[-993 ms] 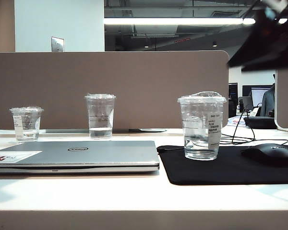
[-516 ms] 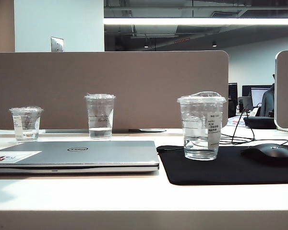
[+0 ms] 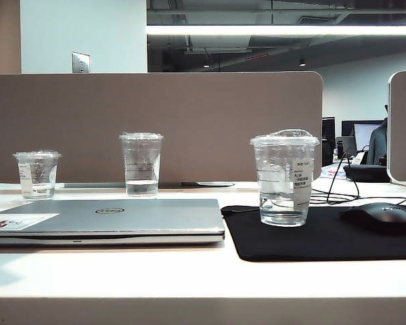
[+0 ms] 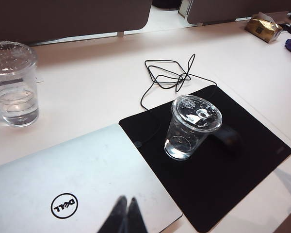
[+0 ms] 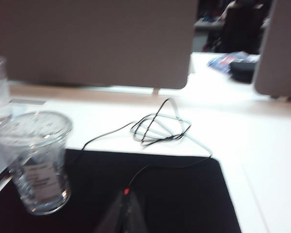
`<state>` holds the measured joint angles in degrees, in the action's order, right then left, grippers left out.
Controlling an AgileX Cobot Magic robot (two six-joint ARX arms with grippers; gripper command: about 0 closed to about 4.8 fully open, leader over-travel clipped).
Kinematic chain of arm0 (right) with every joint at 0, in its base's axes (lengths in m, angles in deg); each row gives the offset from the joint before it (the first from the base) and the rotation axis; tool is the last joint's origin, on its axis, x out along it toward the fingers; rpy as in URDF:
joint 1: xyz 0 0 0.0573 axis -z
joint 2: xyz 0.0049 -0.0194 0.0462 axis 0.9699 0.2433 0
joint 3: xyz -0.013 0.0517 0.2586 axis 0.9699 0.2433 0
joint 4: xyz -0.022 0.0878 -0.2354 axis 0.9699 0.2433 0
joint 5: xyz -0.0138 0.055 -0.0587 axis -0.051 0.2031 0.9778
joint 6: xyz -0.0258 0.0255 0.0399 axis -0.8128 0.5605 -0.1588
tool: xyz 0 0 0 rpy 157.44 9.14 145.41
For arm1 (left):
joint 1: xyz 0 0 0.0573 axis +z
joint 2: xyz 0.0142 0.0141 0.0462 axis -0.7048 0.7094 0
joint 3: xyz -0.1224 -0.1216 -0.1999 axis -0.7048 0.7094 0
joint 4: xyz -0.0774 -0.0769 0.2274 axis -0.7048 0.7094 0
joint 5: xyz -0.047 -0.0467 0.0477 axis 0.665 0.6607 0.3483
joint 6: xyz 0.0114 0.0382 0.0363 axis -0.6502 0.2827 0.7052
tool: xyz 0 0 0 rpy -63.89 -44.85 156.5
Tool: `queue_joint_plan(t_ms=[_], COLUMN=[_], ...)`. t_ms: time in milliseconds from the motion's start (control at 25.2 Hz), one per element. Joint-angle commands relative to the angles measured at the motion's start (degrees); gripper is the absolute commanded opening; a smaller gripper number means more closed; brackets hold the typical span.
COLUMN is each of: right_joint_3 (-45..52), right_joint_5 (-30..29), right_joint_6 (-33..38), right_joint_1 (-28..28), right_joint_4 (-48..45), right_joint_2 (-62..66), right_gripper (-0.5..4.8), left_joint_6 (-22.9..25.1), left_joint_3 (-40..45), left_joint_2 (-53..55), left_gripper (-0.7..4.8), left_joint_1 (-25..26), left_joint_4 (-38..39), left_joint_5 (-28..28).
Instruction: Pick up the coffee cup on the right and place it on the right side of the laptop.
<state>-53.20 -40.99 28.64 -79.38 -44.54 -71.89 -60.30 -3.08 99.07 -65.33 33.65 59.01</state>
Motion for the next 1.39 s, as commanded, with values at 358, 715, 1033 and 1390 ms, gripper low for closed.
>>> queue_joint_plan(t_ms=[358,715,1033,1390], right_joint_3=[6.6,6.7,6.7,6.7], right_joint_5=[-4.3,-2.3,0.6,0.6], right_joint_6=[0.2,1.2,1.9,1.9], right_joint_1=[3.9,3.7,3.7,3.7], right_joint_4=[-2.8,-8.2,-7.6,-7.6], right_joint_2=[-6.5,-6.5,-6.5,-6.5], right_gripper=[-0.08,-0.08,-0.08,-0.08], left_joint_6=[-0.2,-0.2,-0.2,-0.2], left_joint_3=[-0.2,-0.2,-0.2,-0.2], left_joint_2=[-0.1,-0.1,-0.1,-0.1], left_gripper=[-0.05,-0.05,-0.05,-0.05], left_joint_1=[0.1,0.1,0.1,0.1], left_joint_4=[-0.5,-0.5,-0.5,-0.5], left_joint_5=[0.0,0.0,0.0,0.0])
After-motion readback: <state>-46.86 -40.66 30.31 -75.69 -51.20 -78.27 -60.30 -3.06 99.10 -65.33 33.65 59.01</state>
